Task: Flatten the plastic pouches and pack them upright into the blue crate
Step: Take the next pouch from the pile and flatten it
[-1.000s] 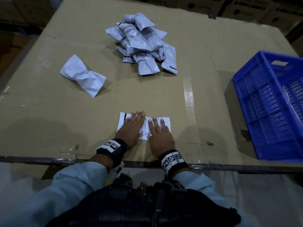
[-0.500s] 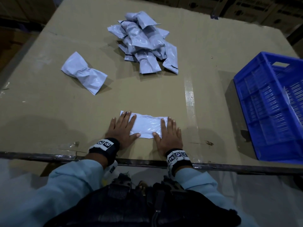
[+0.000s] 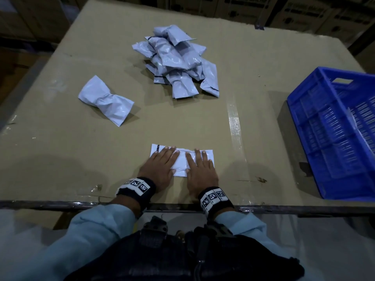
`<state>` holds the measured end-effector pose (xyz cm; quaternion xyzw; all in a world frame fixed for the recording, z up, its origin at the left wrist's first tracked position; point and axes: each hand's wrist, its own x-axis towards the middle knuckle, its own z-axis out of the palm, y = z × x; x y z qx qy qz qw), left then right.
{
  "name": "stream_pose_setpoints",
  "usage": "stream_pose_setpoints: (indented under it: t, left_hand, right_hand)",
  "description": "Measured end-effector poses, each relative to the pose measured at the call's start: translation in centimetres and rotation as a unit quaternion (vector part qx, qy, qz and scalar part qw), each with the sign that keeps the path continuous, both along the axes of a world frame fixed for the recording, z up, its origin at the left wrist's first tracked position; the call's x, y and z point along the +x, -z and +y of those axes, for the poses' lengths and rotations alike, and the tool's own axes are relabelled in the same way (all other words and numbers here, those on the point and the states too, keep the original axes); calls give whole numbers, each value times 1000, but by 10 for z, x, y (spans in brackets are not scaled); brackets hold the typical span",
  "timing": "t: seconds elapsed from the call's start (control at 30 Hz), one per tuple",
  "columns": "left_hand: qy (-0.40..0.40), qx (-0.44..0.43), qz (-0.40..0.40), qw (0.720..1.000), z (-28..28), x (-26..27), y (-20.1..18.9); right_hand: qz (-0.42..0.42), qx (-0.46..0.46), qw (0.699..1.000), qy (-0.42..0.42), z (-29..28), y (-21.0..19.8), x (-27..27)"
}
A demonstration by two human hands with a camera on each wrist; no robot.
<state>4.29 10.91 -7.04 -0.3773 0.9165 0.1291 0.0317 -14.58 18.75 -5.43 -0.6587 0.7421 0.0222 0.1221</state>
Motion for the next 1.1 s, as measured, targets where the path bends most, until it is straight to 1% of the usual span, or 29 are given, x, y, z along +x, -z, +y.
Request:
stream_pose_setpoints:
  t: [0.1, 0.23, 0.37, 0.47, 0.57, 0.73, 0.8, 0.87, 0.97, 1.03, 1.07, 1.1]
  left_hand:
    - [-23, -14, 8, 1000, 2, 4, 2]
    - [-76, -23, 10, 997, 3, 15, 6]
    - [-129, -23, -9, 991, 3, 24, 5]
    - [-141, -8, -24, 990, 3, 25, 0]
    - [-145, 14, -18, 989, 2, 26, 0]
    - [-169, 50, 12, 984, 1, 24, -2]
    - [-187, 56, 37, 980, -1, 23, -1]
    - [-197, 57, 51, 977, -3, 23, -1]
    - [-212, 30, 51, 976, -7, 17, -12]
    - [-237, 13, 74, 969, -12, 10, -20]
    - [-246, 10, 77, 966, -14, 6, -23]
    - [-246, 3, 64, 967, -17, 2, -26]
  right_hand:
    - [-11, -34, 999, 32, 5, 7, 1]
    - [-28, -62, 994, 86, 10, 15, -5]
    - [-11, -28, 990, 136, 13, 11, -16]
    - [-6, 10, 989, 150, 12, 10, -17]
    - [18, 9, 989, 144, 4, 6, -11]
    - [38, -3, 998, 45, -9, -4, -6]
    - [41, -19, 998, 42, -12, -13, -7]
    - [33, -24, 996, 73, -14, -24, -11]
    - [36, -9, 991, 127, -13, -37, -16]
    - [29, -4, 988, 151, -8, -40, -18]
    - [9, -2, 987, 159, -6, -42, -20]
    - [-28, -6, 985, 172, -4, -42, -23]
